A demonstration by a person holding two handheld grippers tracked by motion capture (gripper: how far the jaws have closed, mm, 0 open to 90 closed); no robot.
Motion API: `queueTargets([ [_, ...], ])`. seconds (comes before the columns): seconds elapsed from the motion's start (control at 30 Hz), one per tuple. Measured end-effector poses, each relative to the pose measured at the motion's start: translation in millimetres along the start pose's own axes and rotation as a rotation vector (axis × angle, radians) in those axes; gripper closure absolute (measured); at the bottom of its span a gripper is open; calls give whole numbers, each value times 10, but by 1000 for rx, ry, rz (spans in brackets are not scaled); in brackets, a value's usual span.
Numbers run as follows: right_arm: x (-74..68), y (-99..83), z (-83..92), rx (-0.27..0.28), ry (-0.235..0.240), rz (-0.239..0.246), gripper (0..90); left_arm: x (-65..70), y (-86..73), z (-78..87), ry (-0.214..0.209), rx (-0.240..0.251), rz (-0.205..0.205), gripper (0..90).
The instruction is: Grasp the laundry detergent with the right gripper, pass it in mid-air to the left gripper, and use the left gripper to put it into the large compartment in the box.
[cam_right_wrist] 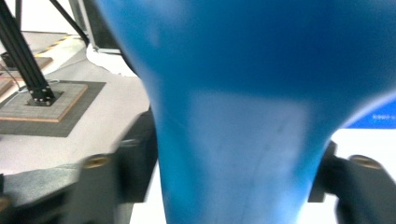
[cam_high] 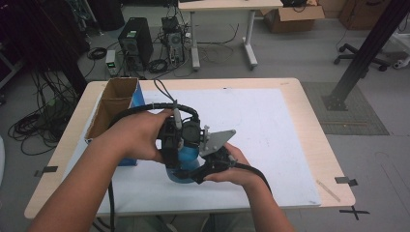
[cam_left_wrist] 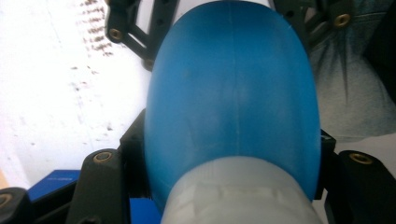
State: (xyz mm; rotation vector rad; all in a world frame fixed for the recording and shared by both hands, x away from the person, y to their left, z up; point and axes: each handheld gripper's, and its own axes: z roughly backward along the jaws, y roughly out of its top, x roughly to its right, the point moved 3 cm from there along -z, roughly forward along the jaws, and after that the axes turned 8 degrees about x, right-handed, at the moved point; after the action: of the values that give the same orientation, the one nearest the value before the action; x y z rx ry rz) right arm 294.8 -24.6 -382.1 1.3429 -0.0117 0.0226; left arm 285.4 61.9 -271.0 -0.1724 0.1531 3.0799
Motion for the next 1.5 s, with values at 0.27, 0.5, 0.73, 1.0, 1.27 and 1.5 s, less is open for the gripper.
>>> queueTargets([
  [0.27, 22, -52, 115, -8, -63, -15, 202, -26, 9, 53, 6, -4, 17, 391],
  [0.5, 57, -50, 224, -28, -99, -12, 84, -57, 16, 54, 7, -6, 37, 390],
  [0.73, 93, -82, 372, -62, -125, -13, 6, -132, -13, 83, 7, -1, 109, 390],
  [1.0, 129, -109, 729, -126, -181, -13, 8, -257, -71, 166, 7, -29, 264, 389],
  [1.27, 169, -170, 1150, -211, -247, -24, 9, -426, -167, 321, 17, -34, 486, 389],
  [1.5, 187, -257, 1401, -267, -288, -45, 11, -554, -236, 478, 51, -54, 646, 389],
])
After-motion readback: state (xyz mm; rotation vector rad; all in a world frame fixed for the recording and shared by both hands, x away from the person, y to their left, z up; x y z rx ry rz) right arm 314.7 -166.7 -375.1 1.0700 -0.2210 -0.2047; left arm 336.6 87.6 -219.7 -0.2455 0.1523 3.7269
